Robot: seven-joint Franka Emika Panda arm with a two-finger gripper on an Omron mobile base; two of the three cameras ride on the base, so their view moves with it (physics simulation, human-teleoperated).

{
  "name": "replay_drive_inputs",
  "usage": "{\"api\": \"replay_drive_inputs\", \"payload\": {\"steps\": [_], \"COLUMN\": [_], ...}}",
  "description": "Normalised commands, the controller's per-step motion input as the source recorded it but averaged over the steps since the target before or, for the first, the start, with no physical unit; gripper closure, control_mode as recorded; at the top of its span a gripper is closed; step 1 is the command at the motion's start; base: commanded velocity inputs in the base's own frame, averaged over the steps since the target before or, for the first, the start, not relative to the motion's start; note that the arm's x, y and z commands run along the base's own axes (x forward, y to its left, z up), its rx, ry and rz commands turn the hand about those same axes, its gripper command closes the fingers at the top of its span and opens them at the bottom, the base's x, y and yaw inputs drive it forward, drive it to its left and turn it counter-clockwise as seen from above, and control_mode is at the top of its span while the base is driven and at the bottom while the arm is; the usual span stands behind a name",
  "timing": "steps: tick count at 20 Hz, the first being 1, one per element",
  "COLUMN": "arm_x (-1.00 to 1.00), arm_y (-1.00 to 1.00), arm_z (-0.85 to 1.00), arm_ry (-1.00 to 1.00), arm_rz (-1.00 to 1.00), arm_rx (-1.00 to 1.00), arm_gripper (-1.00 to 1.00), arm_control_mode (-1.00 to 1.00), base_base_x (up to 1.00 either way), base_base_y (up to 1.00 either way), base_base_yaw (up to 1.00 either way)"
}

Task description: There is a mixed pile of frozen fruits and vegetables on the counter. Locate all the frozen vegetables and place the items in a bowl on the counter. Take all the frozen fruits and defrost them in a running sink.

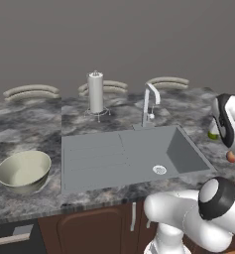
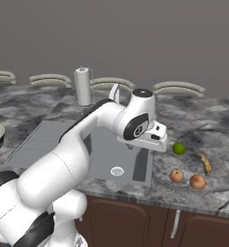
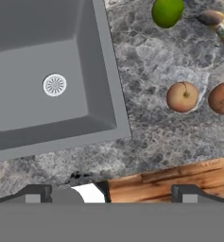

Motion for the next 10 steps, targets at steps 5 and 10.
{"api": "replay_drive_inputs", "payload": {"steps": [5,10], "arm_x": [0.0,0.0], "arm_y": [-0.18,-0.18], "arm_z": [-0.07,-0.09], "arm_ry": [0.01,0.01], "arm_rz": [-0.02,-0.02], "arm_rx": [0.0,0.0], "arm_gripper": [-1.0,-1.0], "arm_control_mode": [-1.0,-1.0], "base_base_x": [0.0,0.0], "base_base_y": [0.0,0.0], "base_base_yaw": [0.0,0.0]}}
